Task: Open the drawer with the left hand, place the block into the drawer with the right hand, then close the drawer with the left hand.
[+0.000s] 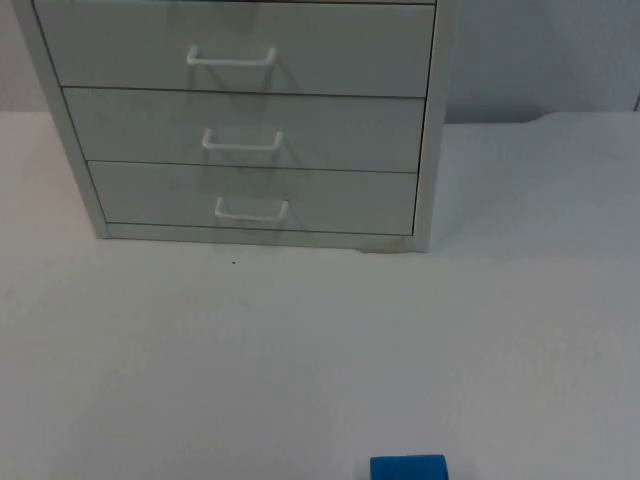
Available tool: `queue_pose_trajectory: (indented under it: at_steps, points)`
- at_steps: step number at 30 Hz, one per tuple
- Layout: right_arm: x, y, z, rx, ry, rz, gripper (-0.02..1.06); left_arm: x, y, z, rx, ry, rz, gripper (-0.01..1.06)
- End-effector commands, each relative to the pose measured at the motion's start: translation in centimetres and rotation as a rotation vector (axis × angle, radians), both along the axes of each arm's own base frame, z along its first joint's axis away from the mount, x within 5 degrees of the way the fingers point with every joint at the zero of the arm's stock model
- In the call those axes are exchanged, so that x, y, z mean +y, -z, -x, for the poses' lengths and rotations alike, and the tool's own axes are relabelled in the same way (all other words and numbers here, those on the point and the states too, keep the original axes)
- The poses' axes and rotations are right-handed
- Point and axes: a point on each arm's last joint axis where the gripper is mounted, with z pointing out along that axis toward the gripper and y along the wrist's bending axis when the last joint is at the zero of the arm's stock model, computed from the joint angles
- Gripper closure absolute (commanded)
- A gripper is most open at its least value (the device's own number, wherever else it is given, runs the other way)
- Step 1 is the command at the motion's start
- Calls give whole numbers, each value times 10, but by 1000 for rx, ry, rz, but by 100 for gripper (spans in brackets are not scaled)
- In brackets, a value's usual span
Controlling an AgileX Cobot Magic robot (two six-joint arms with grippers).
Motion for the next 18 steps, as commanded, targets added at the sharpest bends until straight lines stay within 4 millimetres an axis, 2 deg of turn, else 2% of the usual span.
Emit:
queue_pose_trajectory:
  at_steps: [1,4,9,10,15,16,18]
  points:
    - [0,-7,3,-35,4,-3,-1,-1,1,0,-7,7,17,0]
    - [0,-15,-1,-28,4,-3,-1,-3,1,-3,13,17,34,0]
    - [0,-40,-25,1,5,-3,-1,-5,-4,-19,99,32,69,0]
    - [0,-40,-25,1,5,-3,-1,-5,-4,-19,99,32,69,0]
    - [0,-50,-65,70,6,-4,-1,-4,-22,-37,92,31,74,0]
    - [0,-50,-65,70,6,-4,-1,-4,-22,-37,92,31,74,0]
    - [0,-49,-81,105,6,-4,-1,-4,-28,-46,92,28,73,0]
